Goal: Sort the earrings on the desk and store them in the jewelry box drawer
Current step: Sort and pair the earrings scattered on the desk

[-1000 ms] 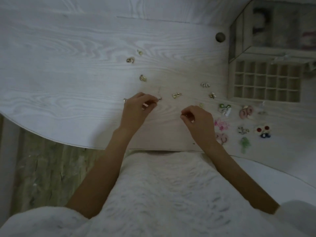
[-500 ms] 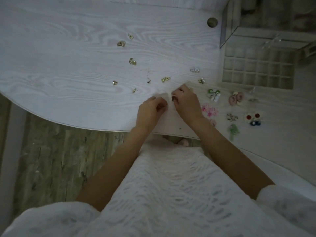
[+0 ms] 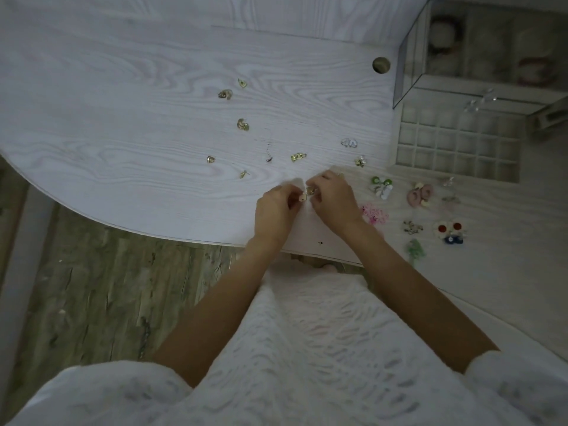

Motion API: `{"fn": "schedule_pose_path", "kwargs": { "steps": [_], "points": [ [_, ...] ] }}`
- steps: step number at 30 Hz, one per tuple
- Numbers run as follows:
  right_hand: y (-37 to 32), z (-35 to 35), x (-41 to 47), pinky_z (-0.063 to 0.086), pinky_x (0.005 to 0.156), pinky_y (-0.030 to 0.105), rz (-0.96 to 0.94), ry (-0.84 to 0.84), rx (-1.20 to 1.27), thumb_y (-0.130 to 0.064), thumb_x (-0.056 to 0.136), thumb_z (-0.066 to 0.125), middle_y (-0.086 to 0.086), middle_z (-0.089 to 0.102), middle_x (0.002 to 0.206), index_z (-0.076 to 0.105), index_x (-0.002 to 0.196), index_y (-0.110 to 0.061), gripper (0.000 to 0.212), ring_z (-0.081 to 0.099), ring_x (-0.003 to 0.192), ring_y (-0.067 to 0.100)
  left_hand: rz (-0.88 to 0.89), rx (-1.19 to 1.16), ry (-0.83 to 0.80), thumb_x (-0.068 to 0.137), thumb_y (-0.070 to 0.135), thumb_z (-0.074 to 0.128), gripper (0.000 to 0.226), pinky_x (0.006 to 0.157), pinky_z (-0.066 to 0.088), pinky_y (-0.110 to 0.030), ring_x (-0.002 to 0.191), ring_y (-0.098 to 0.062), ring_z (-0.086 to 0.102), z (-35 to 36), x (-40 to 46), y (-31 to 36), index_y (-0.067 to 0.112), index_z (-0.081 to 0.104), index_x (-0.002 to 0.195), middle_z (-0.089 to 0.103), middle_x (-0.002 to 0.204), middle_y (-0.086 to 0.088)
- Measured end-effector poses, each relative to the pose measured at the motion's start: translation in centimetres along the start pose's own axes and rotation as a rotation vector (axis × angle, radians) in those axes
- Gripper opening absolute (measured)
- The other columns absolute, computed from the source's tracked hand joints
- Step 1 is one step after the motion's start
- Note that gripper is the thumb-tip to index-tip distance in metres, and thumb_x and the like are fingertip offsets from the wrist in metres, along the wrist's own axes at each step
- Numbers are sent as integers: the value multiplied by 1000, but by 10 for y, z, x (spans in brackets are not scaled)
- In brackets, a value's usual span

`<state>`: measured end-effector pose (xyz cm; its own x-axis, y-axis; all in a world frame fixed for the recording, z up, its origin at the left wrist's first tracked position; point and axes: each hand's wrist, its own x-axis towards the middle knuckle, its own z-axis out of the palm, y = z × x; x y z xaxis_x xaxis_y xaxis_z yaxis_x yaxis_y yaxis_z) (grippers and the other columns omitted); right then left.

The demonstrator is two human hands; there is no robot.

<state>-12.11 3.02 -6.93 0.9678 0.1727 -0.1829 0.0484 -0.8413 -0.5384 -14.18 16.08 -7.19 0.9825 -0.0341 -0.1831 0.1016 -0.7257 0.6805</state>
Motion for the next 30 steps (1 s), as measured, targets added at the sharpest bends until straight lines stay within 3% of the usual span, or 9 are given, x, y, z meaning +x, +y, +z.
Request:
{"fn": "schedule_pose_path", "kwargs": {
  "steps": [7, 13, 17, 21, 25, 30],
  "points": [
    [0, 1, -1, 36, 73, 24, 49, 12, 66, 7, 78, 53, 14, 60, 102, 64, 97, -1, 24, 55, 90, 26, 31, -68, -22, 82, 10, 65, 12, 75, 54, -36, 77, -17, 66, 8, 8, 4, 10, 70, 92, 73, 86, -5],
    [-3, -10, 7, 47, 79, 31, 16, 55, 65, 0, 83, 58, 12, 61, 107, 63, 110, -6, 28, 59, 91, 24, 64, -90, -36, 83, 15, 65, 13, 75, 53, -28, 78, -14, 65, -8, 11, -5, 14, 69, 95, 71, 90, -2],
    [-6, -23, 29, 38, 76, 24, -28, 105, 43, -5, 84, 58, 10, 62, 104, 63, 110, -9, 27, 57, 93, 23, 112, -32, 108, 85, 22, 65, 13, 68, 48, -27, 81, -14, 59, -35, 17, -23, 19, 69, 96, 71, 88, 4],
    [-9, -17, 59, 33, 76, 23, -55, 68, -38, -8, 86, 55, 8, 61, 110, 64, 111, -11, 26, 52, 103, 24, 40, 81, 200, 85, 25, 63, 17, 68, 43, -28, 94, -20, 55, -52, 33, -41, 20, 66, 101, 69, 96, 5],
    [-13, -7, 72, 47, 70, 33, -99, 19, -38, -3, 84, 57, 9, 64, 99, 68, 96, -7, 17, 56, 91, 25, 4, 132, 215, 85, 21, 62, 25, 77, 41, -31, 100, -27, 52, -66, 55, -57, 15, 63, 109, 65, 108, -6],
    [-12, -5, 76, 51, 69, 40, -72, 62, -5, -2, 80, 62, 10, 65, 88, 67, 82, -6, 6, 59, 79, 24, -30, 133, 182, 85, 18, 61, 34, 76, 39, -28, 103, -27, 51, -80, 91, -69, 15, 56, 119, 57, 119, -10]
  ]
}}
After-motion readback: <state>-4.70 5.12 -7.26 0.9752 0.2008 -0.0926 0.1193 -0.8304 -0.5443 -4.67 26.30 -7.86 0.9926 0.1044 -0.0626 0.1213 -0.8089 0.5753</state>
